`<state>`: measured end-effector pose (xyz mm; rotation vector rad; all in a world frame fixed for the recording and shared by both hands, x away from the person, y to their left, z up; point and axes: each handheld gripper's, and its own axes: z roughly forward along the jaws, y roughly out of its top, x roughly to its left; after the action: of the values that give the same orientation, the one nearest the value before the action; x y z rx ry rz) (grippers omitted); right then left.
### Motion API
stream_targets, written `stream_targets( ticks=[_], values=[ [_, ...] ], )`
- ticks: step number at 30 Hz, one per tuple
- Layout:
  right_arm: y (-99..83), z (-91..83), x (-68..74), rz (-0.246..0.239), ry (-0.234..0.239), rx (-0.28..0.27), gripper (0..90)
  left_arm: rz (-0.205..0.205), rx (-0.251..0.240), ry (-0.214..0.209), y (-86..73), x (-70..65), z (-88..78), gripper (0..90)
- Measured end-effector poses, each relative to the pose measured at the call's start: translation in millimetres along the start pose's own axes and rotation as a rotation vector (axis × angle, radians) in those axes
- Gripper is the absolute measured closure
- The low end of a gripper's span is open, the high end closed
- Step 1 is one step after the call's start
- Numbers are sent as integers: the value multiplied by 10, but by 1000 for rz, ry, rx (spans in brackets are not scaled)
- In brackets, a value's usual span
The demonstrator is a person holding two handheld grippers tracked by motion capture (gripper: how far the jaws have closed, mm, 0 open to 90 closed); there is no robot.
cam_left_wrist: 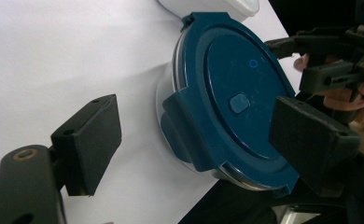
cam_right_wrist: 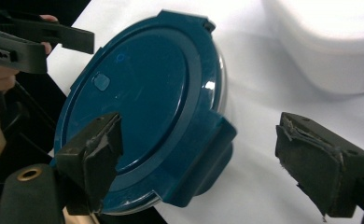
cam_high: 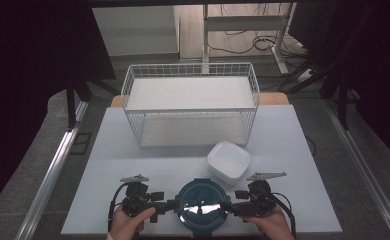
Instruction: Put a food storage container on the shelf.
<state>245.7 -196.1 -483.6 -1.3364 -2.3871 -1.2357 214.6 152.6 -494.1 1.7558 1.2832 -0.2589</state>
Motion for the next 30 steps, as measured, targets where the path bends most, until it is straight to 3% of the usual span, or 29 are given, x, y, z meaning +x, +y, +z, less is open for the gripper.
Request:
stream_targets(
  ticks=[5, 10, 15, 19, 26, 30],
  values=[
    [-29, 56, -8, 44, 21, 5, 148, -33, 19, -53, -23, 34, 118, 170],
    [-79, 108, -21, 102, 61, 2, 155, -68, 27, -72, -43, 84, 195, 178],
    [-116, 182, -30, 148, 65, 17, 155, -92, 40, -99, -64, 119, 260, 199],
    [-133, 196, -34, 194, 69, 11, 155, -122, 48, -134, -88, 158, 298, 235],
    [-179, 254, -10, 264, 131, 18, 211, -167, 61, -190, -124, 161, 324, 346],
    [-165, 227, 12, 287, 107, 13, 256, -211, 50, -199, -135, 180, 322, 372]
  ],
)
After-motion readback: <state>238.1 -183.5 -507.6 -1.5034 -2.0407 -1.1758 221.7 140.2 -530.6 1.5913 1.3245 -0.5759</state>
